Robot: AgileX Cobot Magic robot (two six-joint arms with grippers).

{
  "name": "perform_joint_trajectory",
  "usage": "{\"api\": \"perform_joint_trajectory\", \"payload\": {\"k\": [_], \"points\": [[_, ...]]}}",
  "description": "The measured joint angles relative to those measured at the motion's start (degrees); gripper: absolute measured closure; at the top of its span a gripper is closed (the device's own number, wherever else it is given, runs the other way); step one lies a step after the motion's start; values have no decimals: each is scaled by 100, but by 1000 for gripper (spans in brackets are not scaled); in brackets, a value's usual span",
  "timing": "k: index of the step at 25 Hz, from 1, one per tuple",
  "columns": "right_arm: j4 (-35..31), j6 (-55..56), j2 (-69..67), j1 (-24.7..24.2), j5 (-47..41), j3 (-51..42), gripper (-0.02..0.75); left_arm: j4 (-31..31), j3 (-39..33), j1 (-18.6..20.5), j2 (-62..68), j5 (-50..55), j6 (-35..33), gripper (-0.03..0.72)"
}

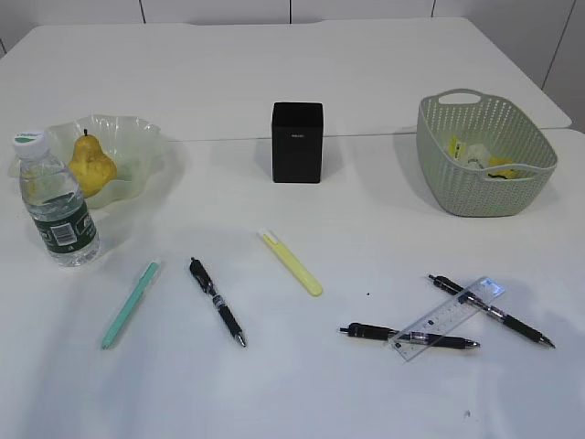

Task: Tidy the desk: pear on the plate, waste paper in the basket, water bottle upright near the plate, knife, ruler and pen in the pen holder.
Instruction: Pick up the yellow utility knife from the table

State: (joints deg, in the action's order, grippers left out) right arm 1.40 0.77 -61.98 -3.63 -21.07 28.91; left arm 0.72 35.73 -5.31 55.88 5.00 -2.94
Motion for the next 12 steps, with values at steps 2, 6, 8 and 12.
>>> {"api": "perform_joint_trajectory", "payload": {"k": [2,6,8,12], "points": [[0,0,0,0,-117,0,333,0,305,0,-38,783,0,95],[0,0,0,0,-293,0,332,0,849,0,-38,1942,0,95],[0,0,0,0,-474,45,333,0,1079,0,-38,2381,0,95],[0,0,0,0,-1027,435,333,0,1329,0,-38,3045,-9,95]]}}
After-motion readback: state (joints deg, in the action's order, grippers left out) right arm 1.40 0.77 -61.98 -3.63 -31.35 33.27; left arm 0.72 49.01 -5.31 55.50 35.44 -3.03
